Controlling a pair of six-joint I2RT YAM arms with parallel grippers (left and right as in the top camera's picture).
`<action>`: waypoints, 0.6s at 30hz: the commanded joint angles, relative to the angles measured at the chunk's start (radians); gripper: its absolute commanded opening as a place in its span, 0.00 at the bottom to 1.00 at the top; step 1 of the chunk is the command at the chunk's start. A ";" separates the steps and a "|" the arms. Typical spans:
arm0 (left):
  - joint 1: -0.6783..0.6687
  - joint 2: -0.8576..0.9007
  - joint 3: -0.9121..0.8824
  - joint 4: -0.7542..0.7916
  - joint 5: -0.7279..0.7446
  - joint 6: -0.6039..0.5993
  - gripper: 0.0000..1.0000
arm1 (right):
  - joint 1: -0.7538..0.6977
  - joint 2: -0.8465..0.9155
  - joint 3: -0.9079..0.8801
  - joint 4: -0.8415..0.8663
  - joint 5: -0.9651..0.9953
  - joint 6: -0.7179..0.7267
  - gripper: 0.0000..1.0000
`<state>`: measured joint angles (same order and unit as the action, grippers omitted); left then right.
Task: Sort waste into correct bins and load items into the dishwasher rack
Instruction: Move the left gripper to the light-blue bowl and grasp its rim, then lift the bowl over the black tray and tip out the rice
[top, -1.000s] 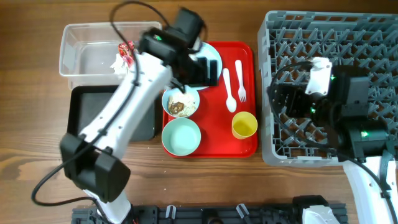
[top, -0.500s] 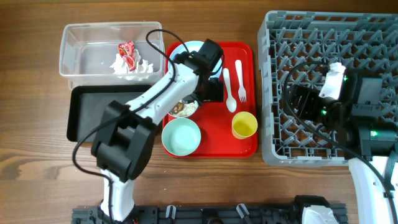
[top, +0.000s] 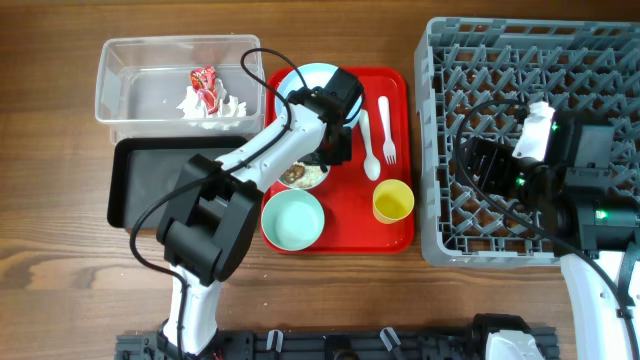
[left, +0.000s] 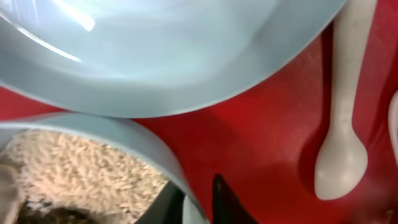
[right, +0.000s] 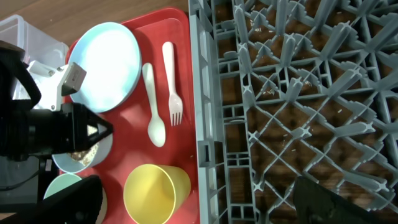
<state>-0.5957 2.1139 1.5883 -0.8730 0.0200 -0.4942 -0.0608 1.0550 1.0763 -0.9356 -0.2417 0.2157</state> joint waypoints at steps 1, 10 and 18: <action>-0.005 0.014 -0.005 0.001 -0.007 0.003 0.04 | -0.003 0.004 0.022 0.000 0.013 -0.006 1.00; 0.012 -0.032 0.061 -0.122 0.180 0.016 0.04 | -0.003 0.004 0.022 0.000 0.014 -0.007 1.00; 0.103 -0.190 0.211 -0.327 0.197 0.071 0.04 | -0.003 0.013 0.022 -0.002 0.013 -0.006 1.00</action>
<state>-0.5476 2.0460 1.7294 -1.1439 0.1711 -0.4717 -0.0608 1.0561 1.0763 -0.9356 -0.2417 0.2157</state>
